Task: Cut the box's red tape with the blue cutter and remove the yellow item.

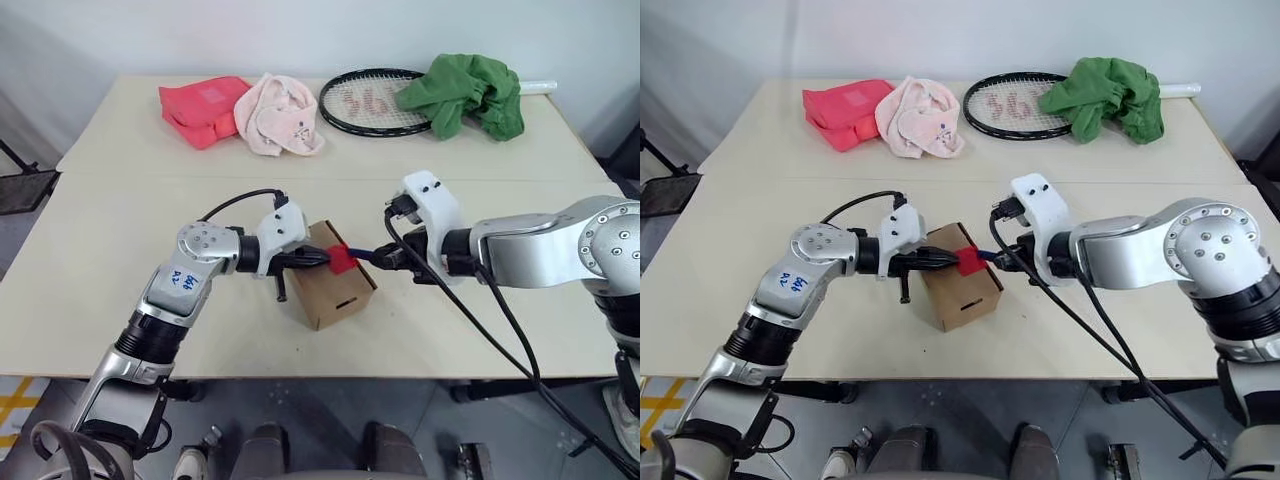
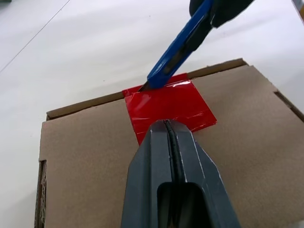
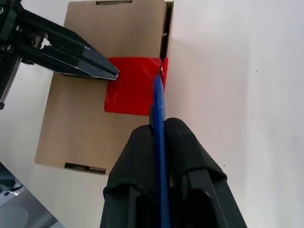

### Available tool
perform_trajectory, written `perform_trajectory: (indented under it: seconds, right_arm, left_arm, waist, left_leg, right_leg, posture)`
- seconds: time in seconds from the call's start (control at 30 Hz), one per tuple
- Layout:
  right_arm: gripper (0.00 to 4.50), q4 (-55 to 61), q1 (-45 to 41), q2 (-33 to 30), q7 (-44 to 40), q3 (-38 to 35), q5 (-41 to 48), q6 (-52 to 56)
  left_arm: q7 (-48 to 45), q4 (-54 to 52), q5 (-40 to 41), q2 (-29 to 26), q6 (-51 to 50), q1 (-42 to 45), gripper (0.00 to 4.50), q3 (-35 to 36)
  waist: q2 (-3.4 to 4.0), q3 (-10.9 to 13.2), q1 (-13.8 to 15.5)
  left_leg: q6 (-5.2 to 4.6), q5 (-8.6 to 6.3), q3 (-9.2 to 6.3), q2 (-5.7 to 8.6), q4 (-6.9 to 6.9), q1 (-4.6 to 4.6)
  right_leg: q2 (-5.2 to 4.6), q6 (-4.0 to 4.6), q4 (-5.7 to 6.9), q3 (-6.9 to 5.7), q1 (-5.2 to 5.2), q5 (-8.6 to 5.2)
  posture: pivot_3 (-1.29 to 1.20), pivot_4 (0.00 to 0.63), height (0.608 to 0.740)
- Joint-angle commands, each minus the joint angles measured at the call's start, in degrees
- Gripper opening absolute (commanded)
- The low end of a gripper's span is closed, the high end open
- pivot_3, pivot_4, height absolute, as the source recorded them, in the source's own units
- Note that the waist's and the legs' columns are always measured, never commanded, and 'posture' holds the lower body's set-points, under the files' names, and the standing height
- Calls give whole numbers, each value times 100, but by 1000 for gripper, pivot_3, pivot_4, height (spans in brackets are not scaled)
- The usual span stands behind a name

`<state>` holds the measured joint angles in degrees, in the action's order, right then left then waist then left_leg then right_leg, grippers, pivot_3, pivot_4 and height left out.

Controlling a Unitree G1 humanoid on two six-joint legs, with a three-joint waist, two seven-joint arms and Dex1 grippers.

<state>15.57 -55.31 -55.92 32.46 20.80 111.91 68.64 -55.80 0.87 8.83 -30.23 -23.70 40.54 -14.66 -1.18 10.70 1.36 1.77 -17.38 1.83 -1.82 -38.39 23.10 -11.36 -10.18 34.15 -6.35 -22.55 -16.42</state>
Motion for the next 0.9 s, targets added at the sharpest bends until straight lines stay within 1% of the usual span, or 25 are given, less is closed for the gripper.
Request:
perform_trajectory:
  seconds: [0.03, 0.4, 0.5, 0.57, 0.67, 0.73, 0.8, 0.87, 0.9]
  right_arm:
    - [101, 275, 149, -311, -307, 236, 109, 114]
    - [101, 636, 97, -1670, -1469, 505, 109, 91]
    - [101, 649, -82, -2217, -2128, 454, 109, 218]
    - [101, 532, -354, -2446, -2543, 401, 109, 329]
    - [101, 379, -811, -2809, -3500, 280, 109, 616]
    - [101, 377, -856, -3183, -4008, 192, 109, 759]
    - [101, 411, -654, -3442, -3911, -66, 109, 604]
    - [101, 311, -246, -3587, -3416, -338, 109, 299]
    - [101, 270, 130, -3588, -3195, -586, 109, 6]
  left_arm:
    - [-21, 171, -264, -37, -209, -132, 24, -292]
    - [12, 225, -257, 119, -268, -144, 24, -401]
    - [12, 228, -243, 147, -242, -148, 24, -399]
    - [13, 241, -245, 151, -216, -152, 24, -391]
    - [-9, 263, -209, 161, -147, -158, 24, -348]
    - [-37, 269, -168, 170, -101, -150, 24, -309]
    - [-95, 259, -98, 183, -26, -132, 24, -243]
    - [-168, 230, 11, 177, 30, -103, 24, -109]
    - [-224, 189, 99, 151, 63, -84, 24, 6]
  waist:
    - [-1, -1, 1]
    - [-2, -3, 38]
    - [-2, -3, 56]
    - [-2, -3, 55]
    - [2, -4, 41]
    - [2, -4, 53]
    - [2, -4, 51]
    - [2, -4, 45]
    - [2, -3, 38]
  left_leg:
    - [-1, 0, 0, 0, 0, 0]
    - [-7, -4, 2, 0, -13, 4]
    - [-17, -11, 2, 1, -23, 8]
    - [-19, -15, 3, 1, -28, 10]
    - [-22, -20, 5, 1, -35, 10]
    - [-26, -24, 5, 1, -36, 11]
    - [-26, -30, 5, 0, -38, 12]
    - [-27, -34, 11, 0, -49, 13]
    - [-27, -35, 12, 0, -52, 14]
  right_leg:
    - [0, 0, 0, 0, 1, 0]
    - [-3, 1, -6, 0, 5, 1]
    - [-5, 0, -7, 0, 6, 1]
    - [-5, 0, -9, 0, 7, 1]
    - [-5, -1, -8, 4, 7, 3]
    - [-5, -1, -9, 4, 6, 3]
    - [-5, -1, -15, 4, 8, 3]
    - [-5, -3, -14, 5, 8, 4]
    - [-6, -5, -14, 6, 8, 5]
  posture:
    - [0, 150, 740]
    - [0, 150, 740]
    - [0, 150, 740]
    - [0, 150, 740]
    - [0, 150, 740]
    - [0, 150, 740]
    - [0, 150, 740]
    - [0, 150, 740]
    - [0, 150, 740]
